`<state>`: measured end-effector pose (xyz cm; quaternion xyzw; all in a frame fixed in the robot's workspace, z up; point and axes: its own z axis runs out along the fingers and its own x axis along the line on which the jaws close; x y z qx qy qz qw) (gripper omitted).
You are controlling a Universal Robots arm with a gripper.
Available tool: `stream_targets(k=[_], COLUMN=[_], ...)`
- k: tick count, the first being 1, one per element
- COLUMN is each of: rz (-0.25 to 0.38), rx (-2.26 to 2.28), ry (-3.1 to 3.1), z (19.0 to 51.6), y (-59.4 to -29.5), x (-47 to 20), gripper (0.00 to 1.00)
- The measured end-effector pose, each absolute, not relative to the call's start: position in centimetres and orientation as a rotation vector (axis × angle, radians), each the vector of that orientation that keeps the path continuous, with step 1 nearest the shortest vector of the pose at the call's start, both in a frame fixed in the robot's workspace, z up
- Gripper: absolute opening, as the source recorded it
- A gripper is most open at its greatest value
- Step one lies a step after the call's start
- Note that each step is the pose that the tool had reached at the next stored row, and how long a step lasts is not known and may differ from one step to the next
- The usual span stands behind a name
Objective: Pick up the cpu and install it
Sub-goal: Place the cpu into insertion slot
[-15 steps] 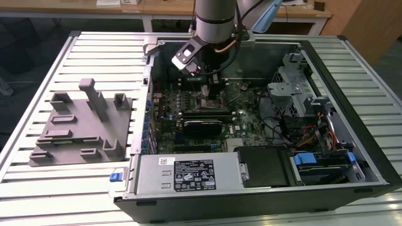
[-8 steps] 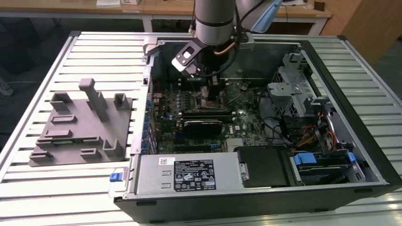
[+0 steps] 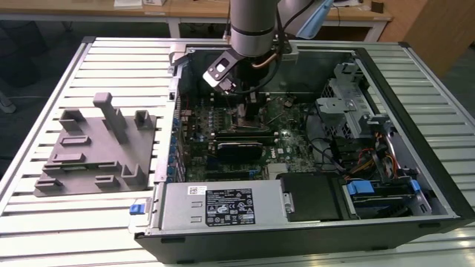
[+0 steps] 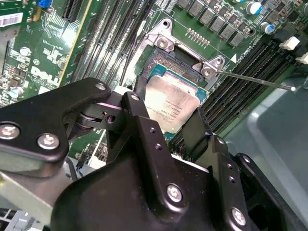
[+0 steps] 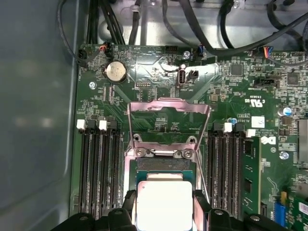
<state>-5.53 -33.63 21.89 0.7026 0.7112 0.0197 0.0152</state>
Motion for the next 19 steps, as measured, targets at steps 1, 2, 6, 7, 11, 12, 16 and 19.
stream_targets(k=[1, 2, 6, 7, 11, 12, 16, 19], rz=[0.061, 0.061, 0.061, 0.061, 0.061, 0.061, 0.061, 0.061], rx=[2.186, 2.186, 2.194, 2.198, 2.198, 2.198, 2.198, 2.198], ry=[2.213, 2.213, 2.205, 2.201, 2.201, 2.201, 2.201, 2.201], z=[21.7, 21.5, 20.5, 20.3, 20.1, 20.0, 19.8, 19.7], y=[-33.6, -33.6, -33.6, -33.6, -33.6, -33.6, -33.6, -33.6], x=[-5.5, -5.5, -5.5, -5.5, -5.5, -5.5, -5.5, -5.5], gripper=[0.54, 0.54, 0.54, 0.54, 0.54, 0.54, 0.54, 0.54])
